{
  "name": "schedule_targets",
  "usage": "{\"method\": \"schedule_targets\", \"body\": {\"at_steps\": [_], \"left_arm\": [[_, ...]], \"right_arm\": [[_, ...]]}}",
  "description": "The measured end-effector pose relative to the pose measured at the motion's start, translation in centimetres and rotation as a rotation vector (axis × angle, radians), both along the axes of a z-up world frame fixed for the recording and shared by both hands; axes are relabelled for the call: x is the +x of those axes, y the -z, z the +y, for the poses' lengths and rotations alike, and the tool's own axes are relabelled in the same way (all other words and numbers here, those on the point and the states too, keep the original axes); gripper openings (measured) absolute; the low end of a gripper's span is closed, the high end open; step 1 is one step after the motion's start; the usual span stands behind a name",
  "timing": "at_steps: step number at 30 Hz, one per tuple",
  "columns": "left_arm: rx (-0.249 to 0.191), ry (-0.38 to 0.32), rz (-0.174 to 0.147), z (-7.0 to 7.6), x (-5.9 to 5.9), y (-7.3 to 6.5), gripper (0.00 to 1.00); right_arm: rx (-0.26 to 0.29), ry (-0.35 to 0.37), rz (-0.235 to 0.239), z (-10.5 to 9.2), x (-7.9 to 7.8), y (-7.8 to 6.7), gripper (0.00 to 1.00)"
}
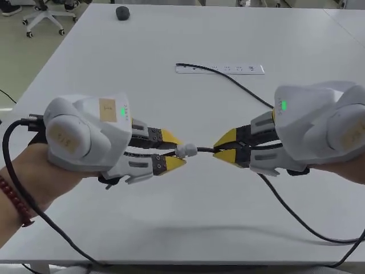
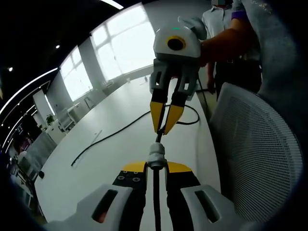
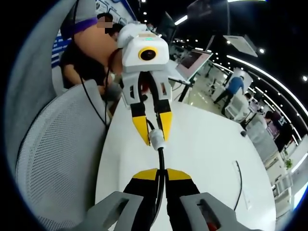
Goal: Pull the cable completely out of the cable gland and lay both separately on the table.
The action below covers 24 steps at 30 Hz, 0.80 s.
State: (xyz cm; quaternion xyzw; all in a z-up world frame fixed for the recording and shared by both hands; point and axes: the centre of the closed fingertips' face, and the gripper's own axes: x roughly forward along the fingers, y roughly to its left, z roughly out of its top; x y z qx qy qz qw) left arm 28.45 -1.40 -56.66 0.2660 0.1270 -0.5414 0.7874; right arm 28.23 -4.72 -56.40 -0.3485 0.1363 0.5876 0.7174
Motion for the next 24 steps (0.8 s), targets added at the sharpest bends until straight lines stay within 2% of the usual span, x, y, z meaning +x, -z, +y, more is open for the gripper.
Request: {"method": "schedule_targets", "body": {"at_steps": [24], "left_arm": [[0.001, -0.005, 0.005, 0.4, -0.4, 0.2, 0.15]], "right_arm": [[-0.02, 0.025, 0.005, -1.3, -0.1, 0.5, 0.0]]}}
